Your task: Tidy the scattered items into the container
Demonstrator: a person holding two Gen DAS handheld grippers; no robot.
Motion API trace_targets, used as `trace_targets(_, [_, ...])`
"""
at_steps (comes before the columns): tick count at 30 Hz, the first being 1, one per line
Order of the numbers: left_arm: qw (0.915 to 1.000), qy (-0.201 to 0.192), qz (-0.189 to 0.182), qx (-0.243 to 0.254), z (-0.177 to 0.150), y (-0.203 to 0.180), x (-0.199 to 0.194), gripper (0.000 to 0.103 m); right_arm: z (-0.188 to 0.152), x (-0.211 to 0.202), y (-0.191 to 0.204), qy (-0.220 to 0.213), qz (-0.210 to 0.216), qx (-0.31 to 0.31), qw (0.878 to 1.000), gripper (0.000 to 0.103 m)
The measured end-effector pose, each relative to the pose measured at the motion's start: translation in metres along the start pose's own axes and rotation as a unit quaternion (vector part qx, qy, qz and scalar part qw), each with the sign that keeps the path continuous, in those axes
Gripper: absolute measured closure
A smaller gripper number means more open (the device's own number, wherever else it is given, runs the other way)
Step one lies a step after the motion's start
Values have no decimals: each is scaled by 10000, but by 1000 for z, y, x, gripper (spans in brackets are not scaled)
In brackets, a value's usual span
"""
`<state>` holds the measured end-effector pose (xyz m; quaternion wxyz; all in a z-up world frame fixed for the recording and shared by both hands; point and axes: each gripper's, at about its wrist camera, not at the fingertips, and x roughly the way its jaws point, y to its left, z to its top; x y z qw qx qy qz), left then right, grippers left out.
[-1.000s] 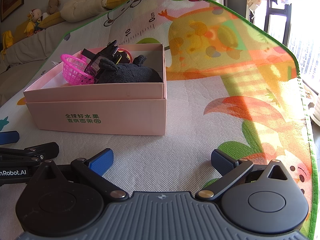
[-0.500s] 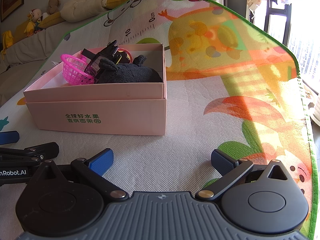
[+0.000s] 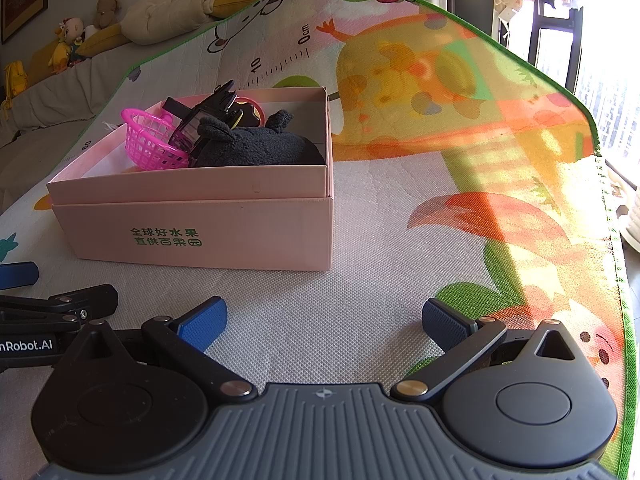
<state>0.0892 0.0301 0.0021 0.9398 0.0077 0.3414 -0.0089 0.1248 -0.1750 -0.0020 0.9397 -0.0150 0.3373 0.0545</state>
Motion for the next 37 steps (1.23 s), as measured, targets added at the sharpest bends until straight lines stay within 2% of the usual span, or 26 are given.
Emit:
trace_targets(17, [10000,-14,39,28,1,-1,1,0,0,0,0,0,0,-1,10000,0])
trace_targets(22, [9998,187,-89,-30,6,4,2,0,0,0,0,1,3,3,10000,0])
trace_targets(27, [9995,275,120,-97,3,-4,-2,0,0,0,0,1,1,1,10000,0])
trace_targets(37, [9996,237,91,-130,3,-2,-3,0,0,0,0,0,-2,1,10000,0])
